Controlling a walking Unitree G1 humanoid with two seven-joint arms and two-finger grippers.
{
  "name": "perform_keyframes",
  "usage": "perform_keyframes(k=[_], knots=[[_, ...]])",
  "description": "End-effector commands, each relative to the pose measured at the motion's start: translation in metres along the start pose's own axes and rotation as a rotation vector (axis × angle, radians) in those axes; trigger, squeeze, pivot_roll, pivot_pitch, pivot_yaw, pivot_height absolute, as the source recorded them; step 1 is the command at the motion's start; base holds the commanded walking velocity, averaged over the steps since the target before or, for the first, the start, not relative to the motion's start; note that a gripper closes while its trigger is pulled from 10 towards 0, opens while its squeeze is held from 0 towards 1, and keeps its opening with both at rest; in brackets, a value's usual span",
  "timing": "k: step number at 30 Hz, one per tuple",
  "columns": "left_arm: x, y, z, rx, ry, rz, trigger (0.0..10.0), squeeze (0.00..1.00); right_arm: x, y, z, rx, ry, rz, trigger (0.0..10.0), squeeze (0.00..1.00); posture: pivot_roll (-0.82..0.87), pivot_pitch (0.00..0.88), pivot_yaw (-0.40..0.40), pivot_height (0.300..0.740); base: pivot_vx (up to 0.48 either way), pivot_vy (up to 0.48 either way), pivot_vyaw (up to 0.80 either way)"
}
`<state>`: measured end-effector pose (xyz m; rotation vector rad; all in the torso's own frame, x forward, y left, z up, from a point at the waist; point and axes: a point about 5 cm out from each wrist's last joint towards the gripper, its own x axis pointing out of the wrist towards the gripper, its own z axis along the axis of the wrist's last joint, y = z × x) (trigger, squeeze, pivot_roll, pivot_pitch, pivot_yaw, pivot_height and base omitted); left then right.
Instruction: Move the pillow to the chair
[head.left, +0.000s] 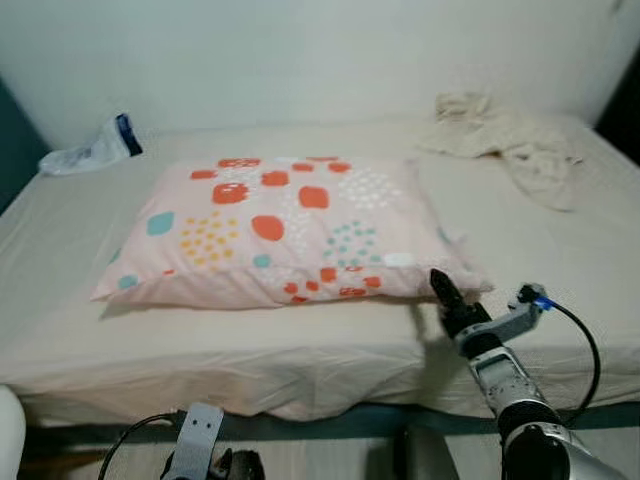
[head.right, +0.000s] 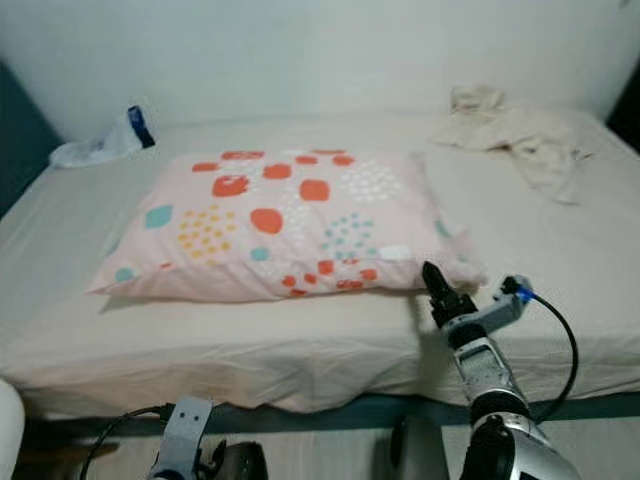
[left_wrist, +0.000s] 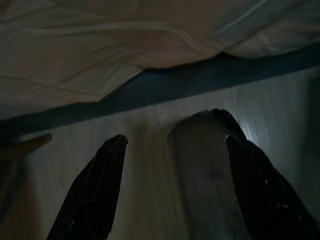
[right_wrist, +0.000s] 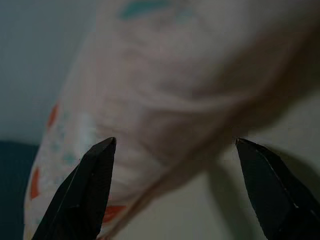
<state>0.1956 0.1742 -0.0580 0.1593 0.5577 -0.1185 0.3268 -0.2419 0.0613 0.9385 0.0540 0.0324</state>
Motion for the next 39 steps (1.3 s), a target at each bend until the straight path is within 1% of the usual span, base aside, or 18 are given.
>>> perform_keyframes(k=[1,2,8,9,10,11,16,17,21,22,23,24,25,32,34,35,36,39], knots=[[-0.004,0.010,0.002,0.031,-0.026,0.000,10.0,0.00,-0.002,-0.003,-0.005,0.035,-0.001,-0.029,10.0,0.00,0.20,0.246,0.112,0.548,0.000,0.000,0.00],[-0.007,0.012,0.004,0.034,-0.051,-0.003,10.0,0.00,0.000,-0.001,-0.005,0.040,-0.003,-0.021,10.0,0.00,0.22,0.268,0.133,0.548,0.000,0.000,0.00],[-0.014,0.013,0.016,0.054,-0.121,-0.022,10.0,0.00,0.008,0.011,-0.008,0.056,0.002,0.041,10.0,0.00,0.24,0.304,0.152,0.548,0.000,0.000,0.00],[-0.018,0.013,0.020,0.062,-0.145,-0.028,10.0,0.00,0.011,0.016,-0.009,0.056,0.005,0.061,10.0,0.83,0.26,0.331,0.163,0.548,0.000,0.000,0.00],[-0.018,0.013,0.020,0.062,-0.145,-0.028,10.0,0.00,0.011,0.016,-0.009,0.056,0.005,0.061,10.0,0.83,0.26,0.331,0.163,0.548,0.000,0.000,0.00],[-0.022,0.014,0.022,0.065,-0.157,-0.032,10.0,0.00,0.012,0.019,-0.010,0.053,0.007,0.079,10.0,1.00,0.26,0.342,0.167,0.548,0.000,0.000,0.00],[-0.044,0.012,0.025,0.071,-0.171,-0.053,10.0,0.00,0.023,0.035,-0.002,0.043,-0.018,0.137,10.0,1.00,0.28,0.404,0.187,0.548,0.000,0.000,0.00],[-0.044,0.012,0.025,0.071,-0.171,-0.053,10.0,0.00,0.023,0.035,-0.002,0.043,-0.018,0.137,10.0,1.00,0.28,0.404,0.187,0.548,0.000,0.000,0.00],[-0.061,0.007,0.021,0.071,-0.149,-0.072,10.0,0.00,0.030,0.048,0.012,0.054,-0.064,0.213,10.0,1.00,0.29,0.444,0.198,0.548,0.000,0.000,0.00],[-0.067,0.005,0.019,0.072,-0.135,-0.079,10.0,0.00,0.034,0.055,0.020,0.055,-0.083,0.261,10.0,0.64,0.30,0.457,0.199,0.548,0.000,0.000,0.00],[-0.067,0.005,0.019,0.072,-0.135,-0.079,10.0,0.00,0.034,0.055,0.020,0.055,-0.083,0.261,10.0,0.64,0.30,0.457,0.199,0.548,0.000,0.000,0.00],[-0.070,0.005,0.019,0.073,-0.129,-0.082,10.0,0.00,0.035,0.059,0.024,0.060,-0.094,0.297,10.0,0.00,0.30,0.465,0.201,0.548,0.000,0.000,0.00],[-0.073,0.004,0.018,0.072,-0.123,-0.085,10.0,0.00,0.037,0.066,0.031,0.065,-0.111,0.355,10.0,0.00,0.30,0.469,0.202,0.548,0.000,0.000,0.00],[-0.082,0.003,0.022,0.066,-0.101,-0.087,10.0,0.00,0.041,0.085,0.045,0.062,-0.136,0.511,10.0,0.00,0.31,0.482,0.203,0.548,0.000,0.000,0.00],[-0.084,0.001,0.024,0.063,-0.092,-0.089,10.0,0.00,0.040,0.095,0.047,0.032,-0.106,0.619,10.0,0.00,0.30,0.492,0.199,0.548,0.000,0.000,0.00],[-0.084,0.001,0.024,0.063,-0.092,-0.089,10.0,0.00,0.040,0.095,0.047,0.032,-0.106,0.619,10.0,0.00,0.30,0.492,0.199,0.548,0.000,0.000,0.00],[-0.085,-0.001,0.025,0.061,-0.087,-0.092,10.0,0.00,0.039,0.100,0.047,0.010,-0.078,0.696,10.0,0.00,0.30,0.498,0.198,0.548,0.000,0.000,0.00],[-0.086,-0.003,0.026,0.056,-0.081,-0.096,10.0,0.00,0.037,0.101,0.048,-0.003,-0.072,0.735,10.0,0.00,0.30,0.504,0.198,0.548,0.000,0.000,0.00]])
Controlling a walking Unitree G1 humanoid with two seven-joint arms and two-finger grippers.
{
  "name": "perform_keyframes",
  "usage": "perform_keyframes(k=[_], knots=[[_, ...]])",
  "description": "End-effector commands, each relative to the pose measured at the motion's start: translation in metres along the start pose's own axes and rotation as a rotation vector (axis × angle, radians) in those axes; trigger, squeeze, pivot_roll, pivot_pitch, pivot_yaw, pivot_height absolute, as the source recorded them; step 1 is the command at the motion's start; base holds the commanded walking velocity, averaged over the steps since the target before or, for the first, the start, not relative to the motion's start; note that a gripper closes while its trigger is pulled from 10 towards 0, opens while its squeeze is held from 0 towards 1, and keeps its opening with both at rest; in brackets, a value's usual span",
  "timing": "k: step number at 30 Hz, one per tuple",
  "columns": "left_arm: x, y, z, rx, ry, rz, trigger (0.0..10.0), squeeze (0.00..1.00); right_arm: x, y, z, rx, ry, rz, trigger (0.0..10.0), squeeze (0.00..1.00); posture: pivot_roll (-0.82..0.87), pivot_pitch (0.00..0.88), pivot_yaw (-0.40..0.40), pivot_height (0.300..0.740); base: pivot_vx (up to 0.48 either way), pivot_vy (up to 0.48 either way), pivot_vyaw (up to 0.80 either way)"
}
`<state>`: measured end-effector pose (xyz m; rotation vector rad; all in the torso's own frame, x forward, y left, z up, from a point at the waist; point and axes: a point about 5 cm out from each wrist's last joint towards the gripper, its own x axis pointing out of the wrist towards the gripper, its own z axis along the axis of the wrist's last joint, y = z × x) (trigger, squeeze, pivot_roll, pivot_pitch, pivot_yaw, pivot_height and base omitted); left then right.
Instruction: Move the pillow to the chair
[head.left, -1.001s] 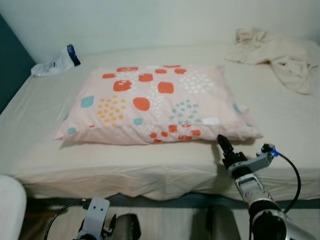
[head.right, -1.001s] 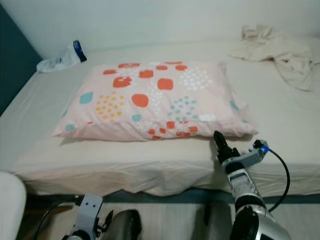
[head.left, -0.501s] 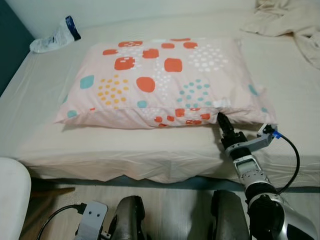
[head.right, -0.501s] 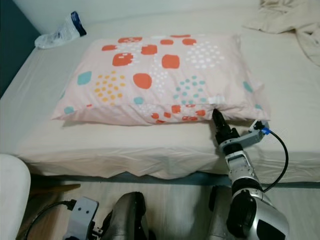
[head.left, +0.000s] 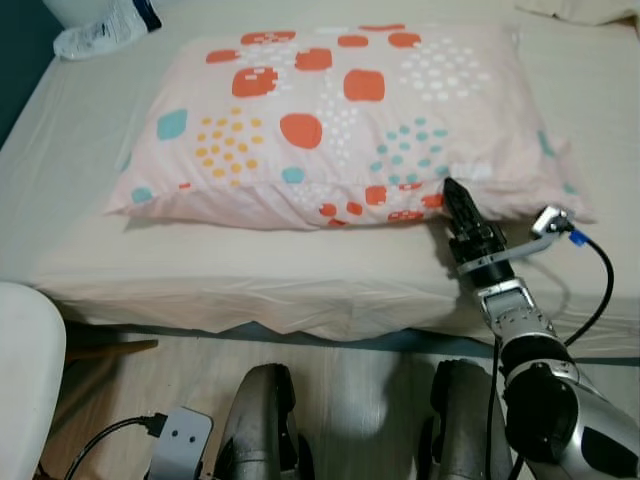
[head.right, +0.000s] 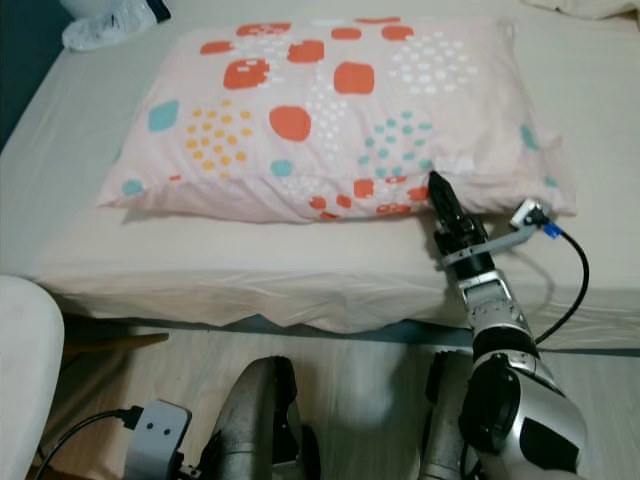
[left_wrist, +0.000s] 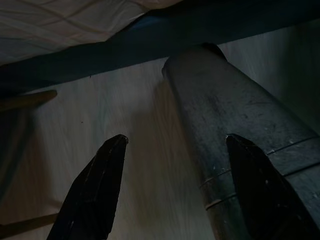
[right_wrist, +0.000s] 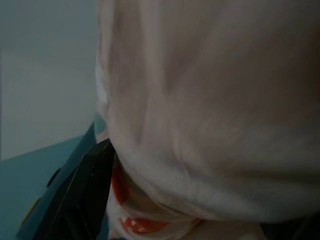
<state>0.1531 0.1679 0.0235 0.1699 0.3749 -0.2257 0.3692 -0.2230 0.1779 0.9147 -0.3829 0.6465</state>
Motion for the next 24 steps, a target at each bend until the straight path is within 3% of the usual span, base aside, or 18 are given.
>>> perform_keyframes(k=[1,4,7,9,10,11,15,24], knots=[[-0.012,-0.003,-0.020,0.001,0.107,-0.018,10.0,0.00,-0.006,-0.001,-0.006,0.012,0.023,0.015,10.0,0.00,0.30,0.507,0.201,0.548,0.000,0.000,0.00],[-0.016,-0.008,-0.020,-0.003,0.118,-0.034,10.0,0.00,-0.004,-0.006,0.008,-0.013,-0.044,-0.071,10.0,0.00,0.30,0.511,0.204,0.548,0.000,0.000,0.00],[-0.017,-0.009,-0.019,-0.004,0.125,-0.039,10.0,0.00,-0.003,-0.006,0.012,-0.018,-0.065,-0.080,10.0,0.00,0.30,0.511,0.205,0.548,0.000,0.000,0.00],[-0.018,-0.009,-0.019,-0.004,0.134,-0.040,10.0,0.00,0.007,-0.005,0.024,-0.033,-0.133,-0.146,10.0,0.00,0.31,0.507,0.203,0.548,0.000,0.000,0.00],[-0.019,-0.009,-0.019,-0.005,0.136,-0.039,10.0,0.00,0.013,-0.003,0.029,-0.039,-0.164,-0.159,4.2,0.00,0.31,0.507,0.203,0.548,0.000,0.000,0.00],[-0.019,-0.009,-0.019,-0.005,0.138,-0.038,10.0,0.00,0.016,-0.002,0.032,-0.042,-0.182,-0.165,0.0,0.00,0.31,0.507,0.203,0.548,0.000,0.000,0.00],[-0.016,-0.009,-0.020,-0.006,0.139,-0.033,10.0,0.00,0.033,0.007,0.043,-0.064,-0.229,-0.144,0.0,0.00,0.30,0.494,0.186,0.548,0.000,0.000,0.00],[-0.008,-0.015,-0.017,-0.016,0.126,-0.038,10.0,0.00,0.046,0.018,0.061,-0.107,-0.263,-0.096,0.0,0.00,0.27,0.468,0.166,0.548,0.000,0.000,0.00]])
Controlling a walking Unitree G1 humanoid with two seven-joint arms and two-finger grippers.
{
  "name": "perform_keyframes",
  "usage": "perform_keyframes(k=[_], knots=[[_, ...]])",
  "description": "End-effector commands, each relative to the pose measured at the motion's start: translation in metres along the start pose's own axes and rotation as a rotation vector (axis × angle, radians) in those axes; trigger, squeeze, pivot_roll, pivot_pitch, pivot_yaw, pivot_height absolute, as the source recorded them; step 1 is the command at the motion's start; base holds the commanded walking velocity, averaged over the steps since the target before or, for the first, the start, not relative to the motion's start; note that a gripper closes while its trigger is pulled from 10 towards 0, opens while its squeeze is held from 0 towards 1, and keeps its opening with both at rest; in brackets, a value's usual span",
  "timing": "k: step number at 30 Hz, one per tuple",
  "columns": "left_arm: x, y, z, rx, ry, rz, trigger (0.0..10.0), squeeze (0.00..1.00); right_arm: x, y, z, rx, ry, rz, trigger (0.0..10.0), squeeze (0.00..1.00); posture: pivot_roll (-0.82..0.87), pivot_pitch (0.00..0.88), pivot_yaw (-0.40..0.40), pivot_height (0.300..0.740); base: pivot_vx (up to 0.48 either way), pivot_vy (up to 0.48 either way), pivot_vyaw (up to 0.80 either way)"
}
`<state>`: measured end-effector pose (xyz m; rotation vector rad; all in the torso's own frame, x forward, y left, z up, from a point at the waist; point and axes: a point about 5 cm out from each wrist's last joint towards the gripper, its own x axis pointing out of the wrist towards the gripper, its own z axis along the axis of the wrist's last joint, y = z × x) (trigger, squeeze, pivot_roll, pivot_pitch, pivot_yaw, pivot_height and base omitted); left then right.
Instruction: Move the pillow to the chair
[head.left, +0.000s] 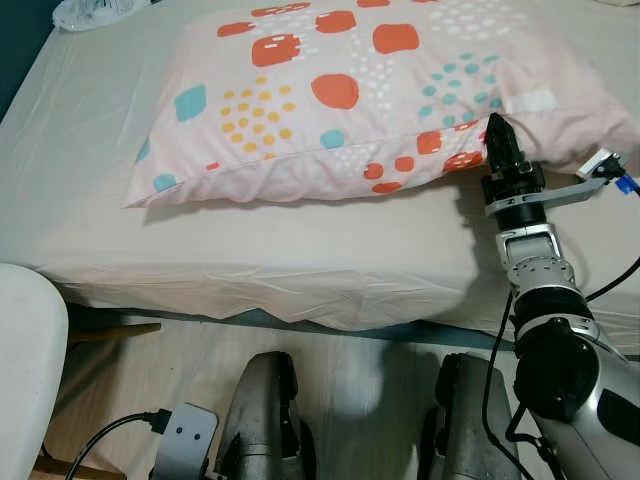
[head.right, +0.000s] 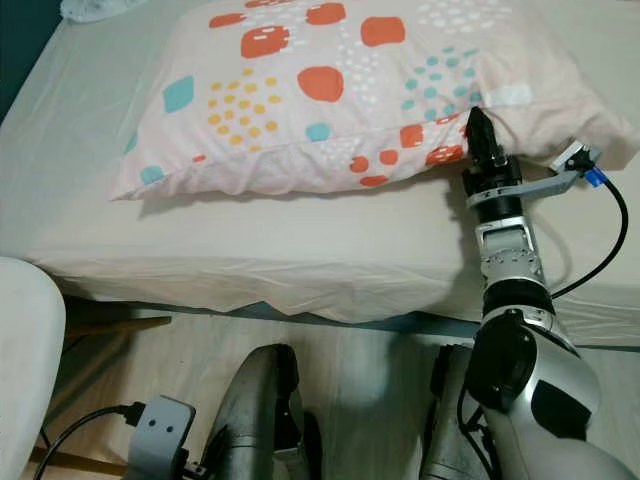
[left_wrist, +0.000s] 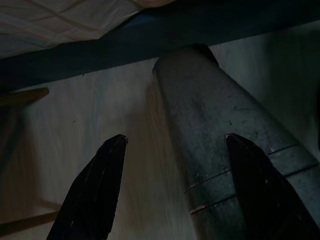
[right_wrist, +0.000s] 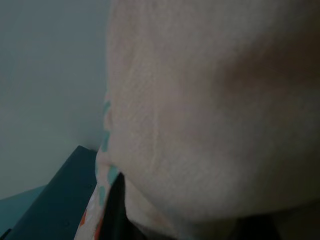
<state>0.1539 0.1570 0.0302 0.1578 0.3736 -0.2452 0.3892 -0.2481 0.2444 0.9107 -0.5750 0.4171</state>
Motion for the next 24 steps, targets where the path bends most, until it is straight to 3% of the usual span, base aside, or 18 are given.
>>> perform_keyframes(k=[1,7,15,18,22,24], knots=[[-0.008,-0.006,-0.025,-0.010,0.130,-0.017,10.0,0.00,0.003,0.002,0.003,-0.003,-0.022,0.008,0.0,0.00,0.27,0.468,0.166,0.548,0.000,0.000,0.00],[0.004,-0.007,-0.019,-0.029,0.101,-0.020,10.0,0.00,0.007,0.005,0.017,-0.035,-0.051,0.026,0.0,0.00,0.24,0.431,0.152,0.548,0.000,0.000,0.00],[0.020,-0.010,-0.010,-0.108,0.059,-0.023,10.0,0.00,0.002,0.010,-0.002,-0.012,0.012,0.106,0.0,0.00,0.21,0.385,0.119,0.548,0.000,0.000,0.00],[0.028,-0.015,-0.004,-0.151,0.035,-0.036,10.0,0.00,0.002,0.020,-0.016,0.021,0.057,0.196,0.0,0.00,0.20,0.355,0.099,0.548,0.000,0.000,0.00],[0.042,-0.022,0.005,-0.252,0.002,-0.053,10.0,0.00,0.000,0.051,-0.037,0.080,0.143,0.403,0.0,0.00,0.17,0.318,0.078,0.548,0.000,0.000,0.00],[0.051,-0.026,0.011,-0.345,-0.019,-0.060,10.0,0.00,-0.005,0.069,-0.047,0.096,0.205,0.513,0.0,0.00,0.16,0.291,0.064,0.548,0.000,0.000,0.00]])
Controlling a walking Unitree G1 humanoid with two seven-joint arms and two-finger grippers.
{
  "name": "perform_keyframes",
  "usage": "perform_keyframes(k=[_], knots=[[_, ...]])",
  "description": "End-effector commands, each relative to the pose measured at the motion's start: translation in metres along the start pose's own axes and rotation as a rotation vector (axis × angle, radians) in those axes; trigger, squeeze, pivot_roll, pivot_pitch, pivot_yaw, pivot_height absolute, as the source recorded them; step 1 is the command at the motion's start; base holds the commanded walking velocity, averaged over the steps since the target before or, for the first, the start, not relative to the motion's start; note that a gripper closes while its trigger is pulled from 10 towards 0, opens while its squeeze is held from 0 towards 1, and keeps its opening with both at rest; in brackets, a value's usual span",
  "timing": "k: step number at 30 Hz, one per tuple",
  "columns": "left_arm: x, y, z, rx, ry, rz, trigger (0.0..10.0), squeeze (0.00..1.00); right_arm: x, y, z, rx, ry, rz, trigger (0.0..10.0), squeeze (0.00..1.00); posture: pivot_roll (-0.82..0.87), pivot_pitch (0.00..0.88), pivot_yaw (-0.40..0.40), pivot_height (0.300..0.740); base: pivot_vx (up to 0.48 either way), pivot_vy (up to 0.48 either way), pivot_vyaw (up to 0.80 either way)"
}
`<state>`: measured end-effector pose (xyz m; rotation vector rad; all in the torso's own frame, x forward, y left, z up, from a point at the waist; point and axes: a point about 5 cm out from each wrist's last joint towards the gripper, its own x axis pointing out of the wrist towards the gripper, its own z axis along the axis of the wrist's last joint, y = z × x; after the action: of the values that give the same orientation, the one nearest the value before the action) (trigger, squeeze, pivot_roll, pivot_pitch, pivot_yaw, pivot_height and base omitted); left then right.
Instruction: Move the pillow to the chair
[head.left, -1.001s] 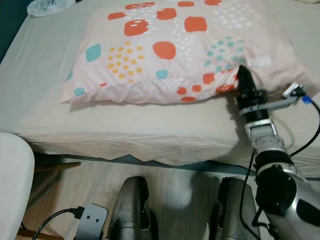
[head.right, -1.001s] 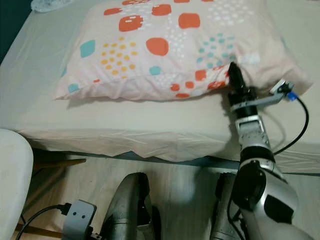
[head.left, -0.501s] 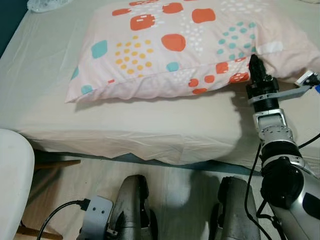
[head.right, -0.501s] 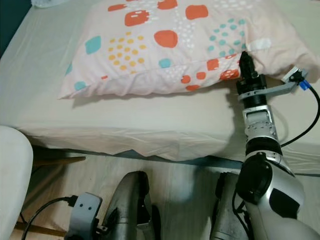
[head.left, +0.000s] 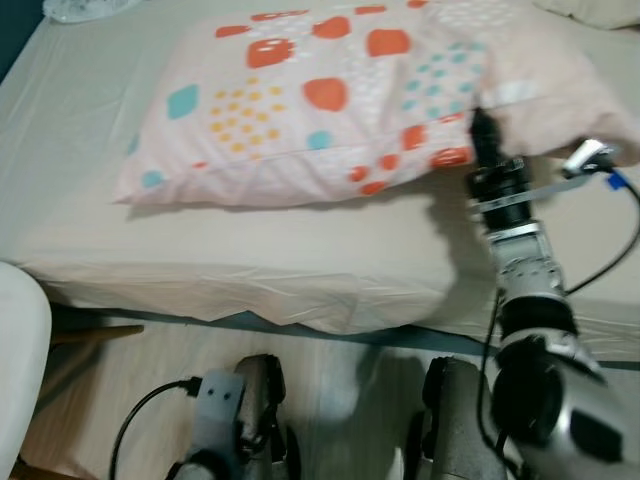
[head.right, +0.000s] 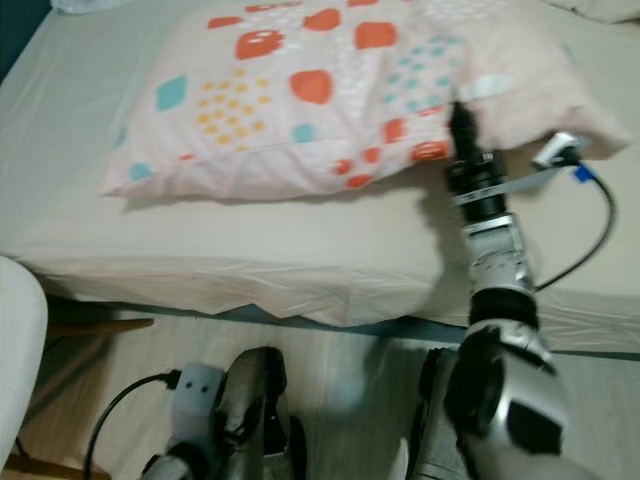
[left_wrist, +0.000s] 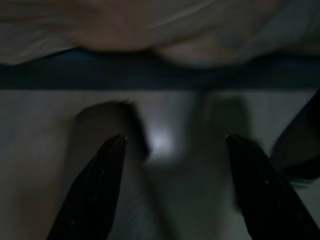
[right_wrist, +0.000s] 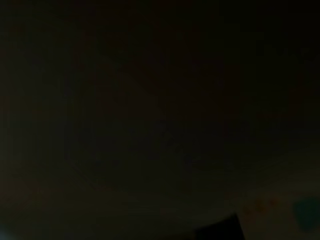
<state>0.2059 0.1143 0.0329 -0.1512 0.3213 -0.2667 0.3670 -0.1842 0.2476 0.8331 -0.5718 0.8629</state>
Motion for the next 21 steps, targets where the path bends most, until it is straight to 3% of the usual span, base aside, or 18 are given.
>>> perform_keyframes(k=[1,4,6,7,14,19,21], knots=[[-0.001,0.003,-0.013,-0.105,0.052,0.015,10.0,0.00,0.012,0.027,-0.007,0.017,0.065,0.186,0.0,0.00,0.15,0.276,0.056,0.548,0.000,0.000,0.00],[0.009,-0.001,-0.005,-0.231,0.018,-0.004,10.0,0.00,0.008,0.048,-0.016,0.060,0.118,0.291,0.0,0.00,0.13,0.250,0.045,0.548,0.000,0.000,0.00],[0.012,-0.001,-0.003,-0.265,0.006,-0.010,10.0,0.00,0.006,0.053,-0.019,0.074,0.136,0.315,0.0,0.00,0.13,0.239,0.041,0.548,0.000,0.000,0.00],[0.018,-0.001,0.003,-0.303,-0.019,-0.018,10.0,0.00,-0.001,0.063,-0.025,0.102,0.178,0.364,0.0,0.00,0.12,0.222,0.035,0.548,0.000,0.000,0.00],[0.032,0.008,0.020,-0.362,-0.085,-0.019,10.0,0.00,-0.013,0.087,-0.028,0.143,0.217,0.428,0.0,0.00,0.10,0.168,0.025,0.548,0.000,0.000,0.00],[0.043,0.011,0.035,-0.320,-0.129,-0.044,10.0,0.00,-0.003,0.087,-0.022,0.081,0.183,0.355,0.0,0.00,0.08,0.130,0.017,0.548,0.000,0.000,0.00],[0.048,0.011,0.044,-0.247,-0.154,-0.060,10.0,0.00,0.006,0.066,-0.023,0.009,0.179,0.134,0.0,0.00,0.07,0.102,0.013,0.548,0.000,0.000,0.00]])
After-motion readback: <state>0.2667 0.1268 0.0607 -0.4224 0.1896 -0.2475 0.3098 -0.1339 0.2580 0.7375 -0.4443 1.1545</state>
